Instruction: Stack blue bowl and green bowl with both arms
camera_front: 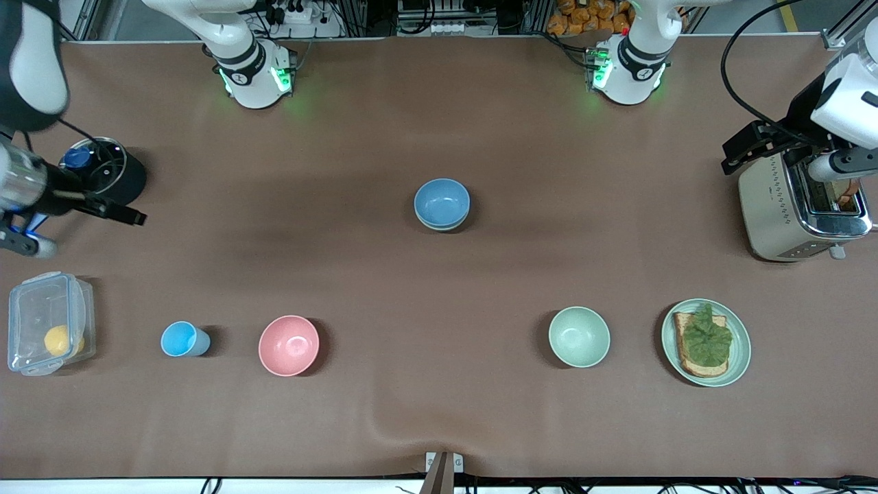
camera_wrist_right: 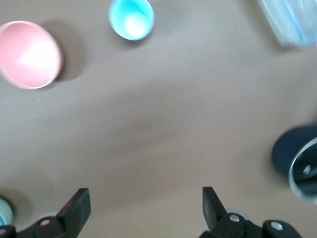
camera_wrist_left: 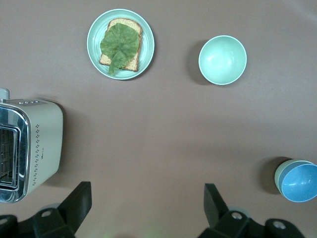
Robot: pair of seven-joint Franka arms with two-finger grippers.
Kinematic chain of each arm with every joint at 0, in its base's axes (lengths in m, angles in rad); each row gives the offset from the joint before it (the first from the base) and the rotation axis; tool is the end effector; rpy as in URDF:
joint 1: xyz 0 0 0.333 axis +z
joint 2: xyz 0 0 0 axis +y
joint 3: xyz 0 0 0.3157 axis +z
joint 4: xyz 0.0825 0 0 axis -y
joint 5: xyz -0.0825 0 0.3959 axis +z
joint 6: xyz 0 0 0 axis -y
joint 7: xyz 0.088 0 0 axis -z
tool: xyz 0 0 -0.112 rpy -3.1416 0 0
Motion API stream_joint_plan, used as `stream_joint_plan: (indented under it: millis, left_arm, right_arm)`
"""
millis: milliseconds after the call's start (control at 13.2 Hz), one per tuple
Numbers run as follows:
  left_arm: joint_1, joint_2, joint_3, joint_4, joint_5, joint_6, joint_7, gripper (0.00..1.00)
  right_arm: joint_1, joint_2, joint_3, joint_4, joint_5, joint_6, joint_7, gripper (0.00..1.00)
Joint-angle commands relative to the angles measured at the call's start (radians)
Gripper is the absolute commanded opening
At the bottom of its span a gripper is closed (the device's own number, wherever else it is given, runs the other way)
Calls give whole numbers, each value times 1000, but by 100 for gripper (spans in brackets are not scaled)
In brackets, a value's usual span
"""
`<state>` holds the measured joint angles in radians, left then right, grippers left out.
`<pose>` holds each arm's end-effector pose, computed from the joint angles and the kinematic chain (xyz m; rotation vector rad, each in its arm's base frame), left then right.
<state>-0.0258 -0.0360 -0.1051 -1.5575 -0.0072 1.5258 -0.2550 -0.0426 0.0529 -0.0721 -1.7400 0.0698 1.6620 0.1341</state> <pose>0.5460 -0.0739 0.6416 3.1314 0.1941 0.0053 0.5732 -0.0580 0.5149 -3.0452 0.3979 0.2020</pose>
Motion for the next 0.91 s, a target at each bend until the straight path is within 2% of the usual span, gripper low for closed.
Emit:
stream_joint_plan:
  millis: [0, 76, 379, 835]
  left_arm:
    - [-9, -39, 19, -26, -24, -3, 25, 100]
    - [-9, -39, 19, -24, -24, -4, 23, 100]
    - [-9, -44, 19, -23, -24, -4, 22, 100]
    - [-14, -48, 16, -26, -24, -4, 13, 100]
  right_arm:
    - [-82, -65, 54, -19, 28, 37, -134, 100]
    - [-91, -82, 78, -19, 27, 44, -136, 100]
    - [-57, -128, 84, -18, 35, 48, -123, 100]
    - [9, -120, 83, 14, 19, 62, -128, 100]
